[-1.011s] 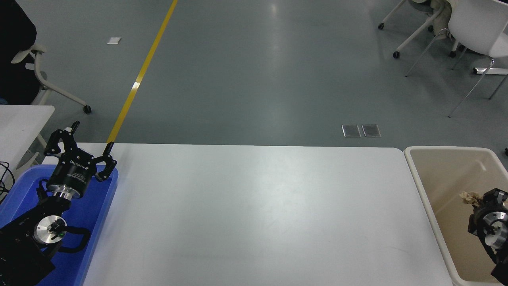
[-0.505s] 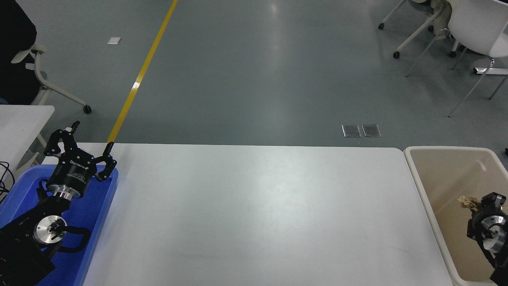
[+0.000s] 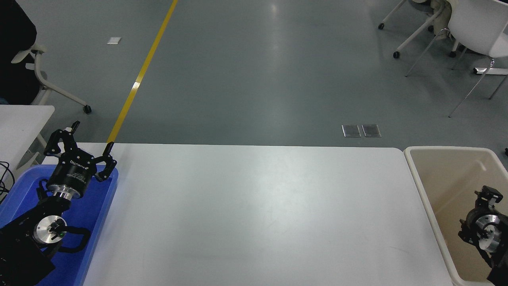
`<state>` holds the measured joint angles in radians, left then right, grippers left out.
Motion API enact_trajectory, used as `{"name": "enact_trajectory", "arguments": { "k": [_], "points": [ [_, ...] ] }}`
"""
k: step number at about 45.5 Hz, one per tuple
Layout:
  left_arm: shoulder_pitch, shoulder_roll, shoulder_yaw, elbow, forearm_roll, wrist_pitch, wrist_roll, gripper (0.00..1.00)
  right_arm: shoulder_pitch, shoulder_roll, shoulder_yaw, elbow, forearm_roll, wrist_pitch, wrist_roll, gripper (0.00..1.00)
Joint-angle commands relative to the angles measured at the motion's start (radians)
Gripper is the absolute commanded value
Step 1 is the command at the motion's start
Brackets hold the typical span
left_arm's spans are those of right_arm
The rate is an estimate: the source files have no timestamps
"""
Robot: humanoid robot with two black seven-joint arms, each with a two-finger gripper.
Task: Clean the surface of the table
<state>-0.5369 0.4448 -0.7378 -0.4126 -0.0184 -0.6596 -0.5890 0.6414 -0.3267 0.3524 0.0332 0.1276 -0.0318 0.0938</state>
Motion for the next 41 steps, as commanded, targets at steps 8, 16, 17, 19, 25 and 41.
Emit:
{"name": "enact_trajectory", "arguments": {
  "k": [8,16,17,19,25,41],
  "points": [
    [0.0,0.0,0.0,0.0,0.0,0.0,0.0,1.0,0.035,-0.018,0.003,-0.004,-0.019,-0.002,0.0,0.98],
    [0.0,0.0,0.0,0.0,0.0,0.0,0.0,1.0,0.099,-0.051,-0.003,-0.012,-0.019,-0.007,-0.002,0.98],
    [0.0,0.0,0.0,0.001,0.0,0.0,0.0,1.0,0.107,-0.057,-0.003,-0.012,-0.019,-0.007,-0.002,0.98],
    [0.0,0.0,0.0,0.0,0.0,0.0,0.0,1.0,0.122,-0.067,-0.003,-0.012,-0.019,-0.007,-0.003,0.98],
    [0.0,0.0,0.0,0.0,0.0,0.0,0.0,1.0,0.147,-0.092,-0.006,-0.006,-0.019,-0.004,-0.005,0.98],
    [0.0,0.0,0.0,0.0,0.0,0.0,0.0,1.0,0.21,-0.152,-0.075,0.002,-0.019,0.036,0.009,0.99]
  ]
}}
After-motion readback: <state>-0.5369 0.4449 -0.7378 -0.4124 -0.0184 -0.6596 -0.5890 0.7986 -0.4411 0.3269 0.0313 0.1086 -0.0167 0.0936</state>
